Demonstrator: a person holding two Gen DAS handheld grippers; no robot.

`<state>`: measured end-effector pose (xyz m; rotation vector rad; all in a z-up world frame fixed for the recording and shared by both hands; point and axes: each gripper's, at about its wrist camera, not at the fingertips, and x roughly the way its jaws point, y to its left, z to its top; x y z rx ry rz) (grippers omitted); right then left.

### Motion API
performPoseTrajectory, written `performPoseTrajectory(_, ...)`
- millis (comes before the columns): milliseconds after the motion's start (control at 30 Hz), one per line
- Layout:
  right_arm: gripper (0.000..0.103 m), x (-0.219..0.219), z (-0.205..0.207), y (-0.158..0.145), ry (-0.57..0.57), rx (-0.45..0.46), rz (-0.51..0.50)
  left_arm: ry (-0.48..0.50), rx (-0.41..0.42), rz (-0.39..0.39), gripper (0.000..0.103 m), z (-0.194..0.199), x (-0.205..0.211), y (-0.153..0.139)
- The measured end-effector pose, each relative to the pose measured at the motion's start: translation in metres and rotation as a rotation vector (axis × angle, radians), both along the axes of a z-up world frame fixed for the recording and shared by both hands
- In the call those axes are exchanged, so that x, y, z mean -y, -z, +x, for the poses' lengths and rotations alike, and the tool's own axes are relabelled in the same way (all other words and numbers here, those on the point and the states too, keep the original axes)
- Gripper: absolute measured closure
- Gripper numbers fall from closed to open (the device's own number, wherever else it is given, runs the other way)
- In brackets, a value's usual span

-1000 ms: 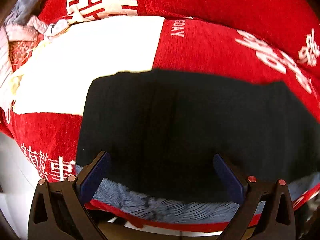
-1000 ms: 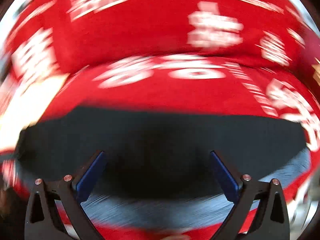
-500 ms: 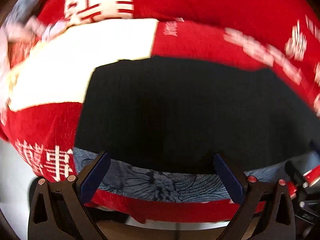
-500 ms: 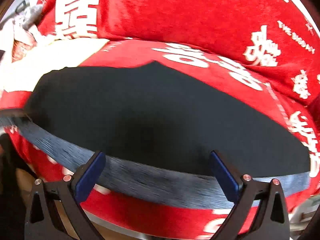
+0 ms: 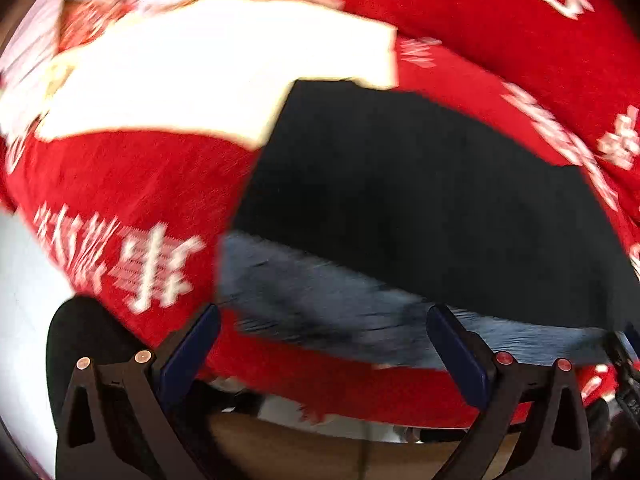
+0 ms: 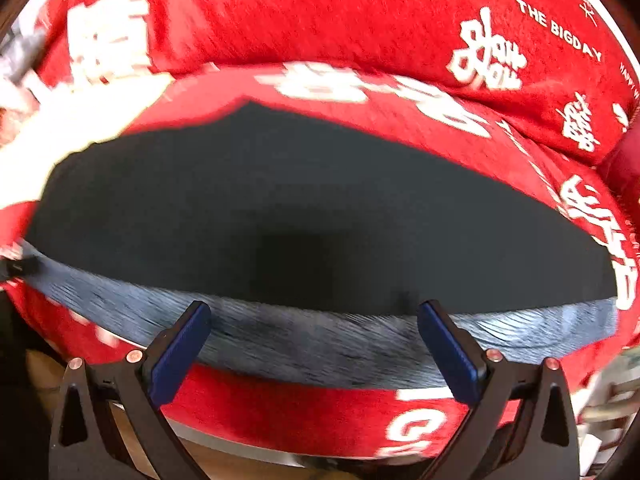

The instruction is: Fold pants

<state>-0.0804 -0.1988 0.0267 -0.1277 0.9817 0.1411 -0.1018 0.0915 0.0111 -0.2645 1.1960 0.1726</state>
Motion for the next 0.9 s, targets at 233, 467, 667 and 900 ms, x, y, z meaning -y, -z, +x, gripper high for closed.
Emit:
performPoseTrajectory(233,0.001,-0.038,0.039,0.031,-0.096,-0.084,0.008,0.114,-0.005,0.017,0.000,0.017,0.031,0.008)
performPoseTrajectory(467,0.000,0.081,0.061,0.028,0.130,-0.047,-0.003,0.038,-0.043,-0.045,0.000,0.008,-0.008,0.015)
performPoseTrajectory(667,0.000,0.176,0.084,0.024,0.247,-0.031,-0.018,0.036,-0.065,0.004,0.000,0.010,0.000,0.013)
performPoseTrajectory(900,0.000,0.292,0.079,0.023,0.403,0.003,0.074,0.047,-0.095,0.116,0.000,0.028,0.022,0.010)
